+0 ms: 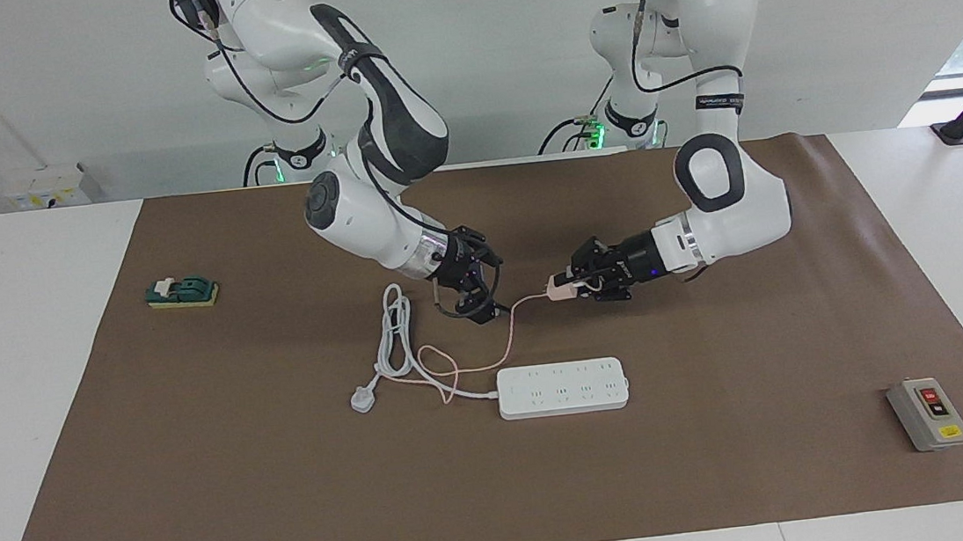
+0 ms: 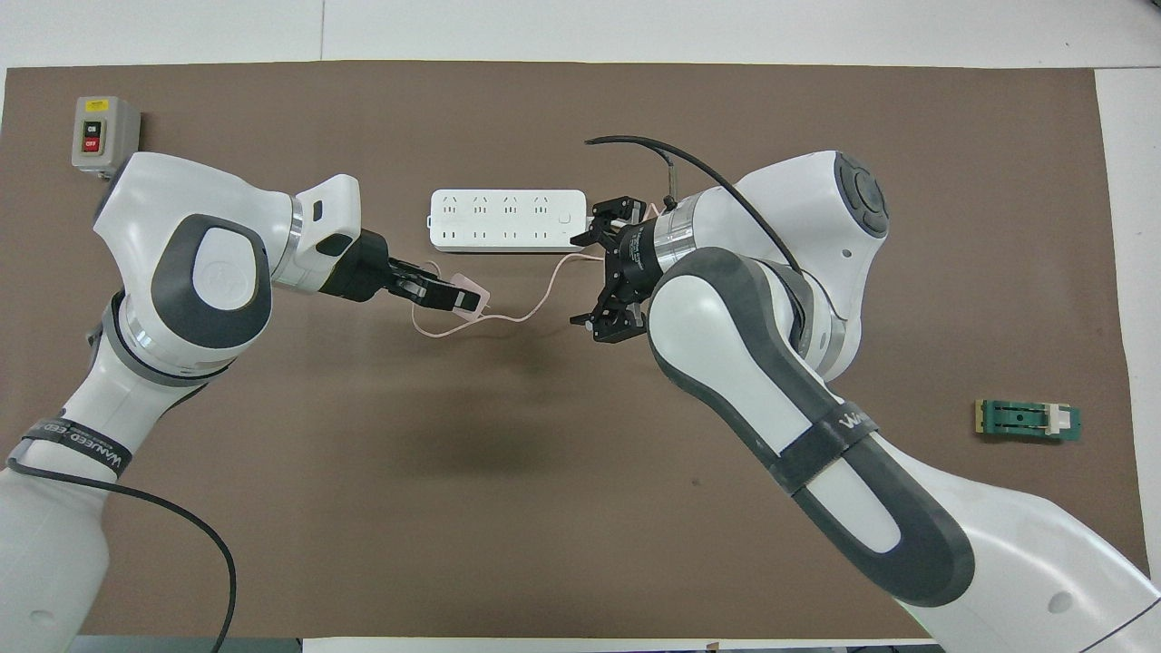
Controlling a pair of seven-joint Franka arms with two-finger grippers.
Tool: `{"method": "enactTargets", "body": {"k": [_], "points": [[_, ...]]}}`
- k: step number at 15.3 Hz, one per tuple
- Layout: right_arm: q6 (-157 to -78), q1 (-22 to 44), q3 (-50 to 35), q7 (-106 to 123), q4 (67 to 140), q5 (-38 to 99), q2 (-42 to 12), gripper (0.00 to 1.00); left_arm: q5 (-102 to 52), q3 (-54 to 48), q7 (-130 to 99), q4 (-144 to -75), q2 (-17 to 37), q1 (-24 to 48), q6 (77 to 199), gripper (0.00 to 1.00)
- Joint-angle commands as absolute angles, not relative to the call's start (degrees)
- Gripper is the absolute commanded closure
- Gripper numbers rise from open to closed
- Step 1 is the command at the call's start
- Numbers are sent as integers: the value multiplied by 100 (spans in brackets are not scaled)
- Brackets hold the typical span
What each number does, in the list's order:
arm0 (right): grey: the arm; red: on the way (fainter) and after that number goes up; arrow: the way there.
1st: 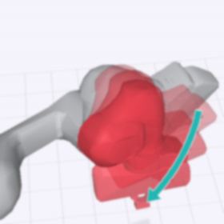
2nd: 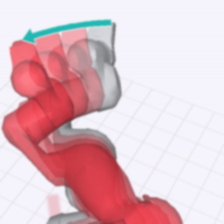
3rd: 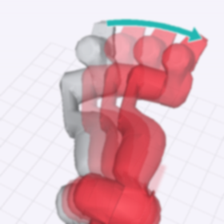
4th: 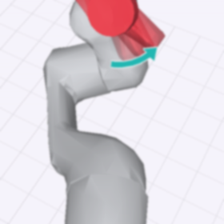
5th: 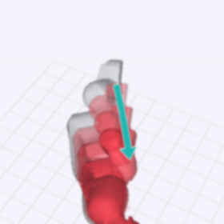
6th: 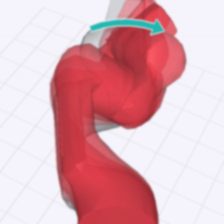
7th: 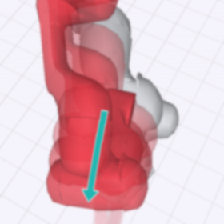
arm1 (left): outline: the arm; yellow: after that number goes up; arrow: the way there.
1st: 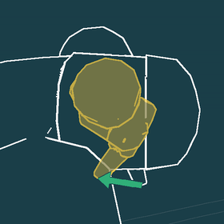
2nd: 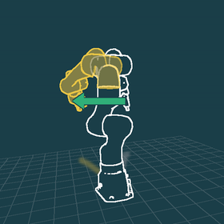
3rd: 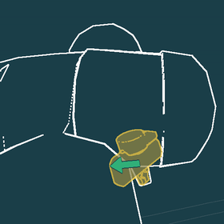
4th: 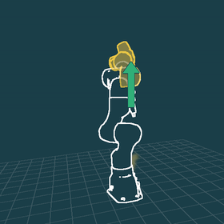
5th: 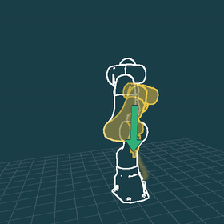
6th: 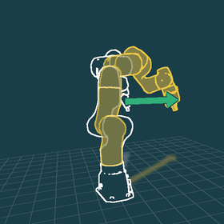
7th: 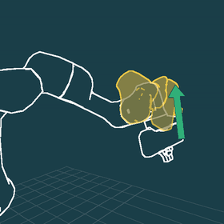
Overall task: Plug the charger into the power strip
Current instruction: 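Move the charger to the strip with the left gripper while the right gripper withdraws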
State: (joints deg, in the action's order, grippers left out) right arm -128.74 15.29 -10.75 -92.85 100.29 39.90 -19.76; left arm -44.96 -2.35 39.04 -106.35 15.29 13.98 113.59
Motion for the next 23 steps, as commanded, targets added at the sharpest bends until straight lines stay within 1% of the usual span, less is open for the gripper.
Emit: {"method": "enactTargets", "body": {"k": [1,3,7,8,12,16,19,22,23], "points": [[-12868,1389,-1099,-9115,10081,3499,-1697,0,-3378,-202,3464,-10188,1512,1634,11461,100],[-12579,1188,-1099,-8904,10003,3332,-1609,0,-2640,-220,3472,-9976,1529,1740,11443,100],[-12068,748,-1090,-8202,9879,3121,-1381,0,-1505,-237,3542,-9967,1529,1977,11706,100],[-11963,677,-1090,-8000,9879,2903,-1310,0,-1407,-229,3533,-10002,1538,2030,11820,100],[-11480,335,-1090,-7157,9809,2119,-1064,0,-1397,-237,3559,-10345,1538,2039,12909,100],[-10935,71,-1090,-5918,9782,1294,-678,0,-941,-237,4865,-10353,1564,1969,13217,100],[-10601,-96,-1081,-4881,9782,810,-361,0,-940,-237,5062,-10424,1608,1960,13368,100],[-10354,-158,-1090,-4080,9791,274,-141,0,-591,-220,5290,-10240,1871,1942,13333,100],[-10275,-167,-1081,-3808,9791,168,-106,0,-493,-228,5465,-10091,2063,1934,13333,100]]}}
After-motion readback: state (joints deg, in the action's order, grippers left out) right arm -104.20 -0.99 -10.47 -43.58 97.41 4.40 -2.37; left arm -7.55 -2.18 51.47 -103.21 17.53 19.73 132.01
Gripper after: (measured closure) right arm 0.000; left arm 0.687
